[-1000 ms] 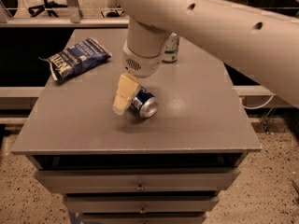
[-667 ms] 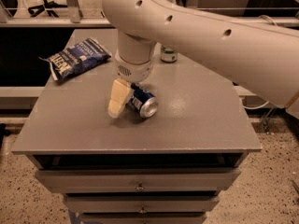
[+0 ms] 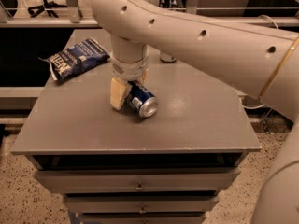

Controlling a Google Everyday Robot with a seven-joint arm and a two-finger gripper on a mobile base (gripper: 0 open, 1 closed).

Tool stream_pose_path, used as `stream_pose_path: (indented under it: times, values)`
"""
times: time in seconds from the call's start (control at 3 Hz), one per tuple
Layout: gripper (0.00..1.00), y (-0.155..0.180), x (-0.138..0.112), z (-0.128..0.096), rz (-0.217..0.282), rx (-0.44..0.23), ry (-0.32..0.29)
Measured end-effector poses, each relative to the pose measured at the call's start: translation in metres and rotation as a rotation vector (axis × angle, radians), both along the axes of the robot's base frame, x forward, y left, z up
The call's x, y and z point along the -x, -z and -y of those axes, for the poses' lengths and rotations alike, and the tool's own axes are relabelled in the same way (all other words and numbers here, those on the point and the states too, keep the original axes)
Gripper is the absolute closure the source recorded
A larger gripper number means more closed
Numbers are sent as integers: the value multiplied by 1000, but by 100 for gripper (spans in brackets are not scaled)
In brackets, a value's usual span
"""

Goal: Place pepsi can upright

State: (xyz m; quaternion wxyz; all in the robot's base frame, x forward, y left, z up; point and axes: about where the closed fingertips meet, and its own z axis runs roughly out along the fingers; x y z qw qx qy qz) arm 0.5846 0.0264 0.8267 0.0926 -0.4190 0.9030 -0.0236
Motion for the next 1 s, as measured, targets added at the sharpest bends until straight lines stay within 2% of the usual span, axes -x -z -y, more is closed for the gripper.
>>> stream_pose_path:
  times: [0.67, 1.0]
  values:
    - [99, -7, 0, 0, 0, 0, 0]
    - [100, -47, -9, -3, 97, -147, -96]
